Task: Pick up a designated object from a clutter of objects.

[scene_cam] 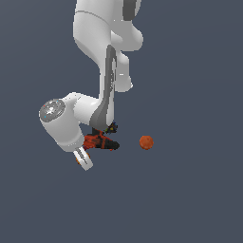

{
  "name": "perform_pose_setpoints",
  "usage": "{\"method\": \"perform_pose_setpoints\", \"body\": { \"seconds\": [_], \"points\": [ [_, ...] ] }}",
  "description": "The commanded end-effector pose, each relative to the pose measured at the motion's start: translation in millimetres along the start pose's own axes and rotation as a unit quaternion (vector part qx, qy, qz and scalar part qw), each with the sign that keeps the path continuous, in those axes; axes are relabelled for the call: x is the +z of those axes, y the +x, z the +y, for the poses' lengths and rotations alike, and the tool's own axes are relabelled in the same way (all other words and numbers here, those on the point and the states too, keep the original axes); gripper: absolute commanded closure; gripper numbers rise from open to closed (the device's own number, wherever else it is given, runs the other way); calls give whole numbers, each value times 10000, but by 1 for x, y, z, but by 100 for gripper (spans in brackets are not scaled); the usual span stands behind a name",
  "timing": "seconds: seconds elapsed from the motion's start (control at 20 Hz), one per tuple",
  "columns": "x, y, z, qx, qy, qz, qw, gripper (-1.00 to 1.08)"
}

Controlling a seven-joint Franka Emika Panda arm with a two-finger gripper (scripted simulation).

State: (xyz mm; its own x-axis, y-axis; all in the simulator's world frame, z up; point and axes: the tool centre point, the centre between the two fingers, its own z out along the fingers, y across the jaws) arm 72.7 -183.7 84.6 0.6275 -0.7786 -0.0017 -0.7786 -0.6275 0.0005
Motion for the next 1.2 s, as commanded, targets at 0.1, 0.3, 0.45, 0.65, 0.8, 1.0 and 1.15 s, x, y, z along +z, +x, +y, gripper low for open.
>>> {"method": "perform_pose_setpoints", "body": {
  "seconds": [0.1, 0.3, 0.45, 0.65, 0.8, 1.0, 1.15],
  "points": [
    [9, 0, 0, 4, 1, 1, 10000, -92],
    [30, 0, 1, 16, 2, 5, 10000, -92],
    [44, 0, 1, 24, 2, 7, 10000, -92],
    [51, 1, 0, 24, 2, 7, 10000, -92],
    [51, 1, 0, 24, 2, 7, 10000, 108],
    [51, 1, 0, 24, 2, 7, 10000, 108],
    [51, 1, 0, 24, 2, 7, 10000, 108]
  ]
}}
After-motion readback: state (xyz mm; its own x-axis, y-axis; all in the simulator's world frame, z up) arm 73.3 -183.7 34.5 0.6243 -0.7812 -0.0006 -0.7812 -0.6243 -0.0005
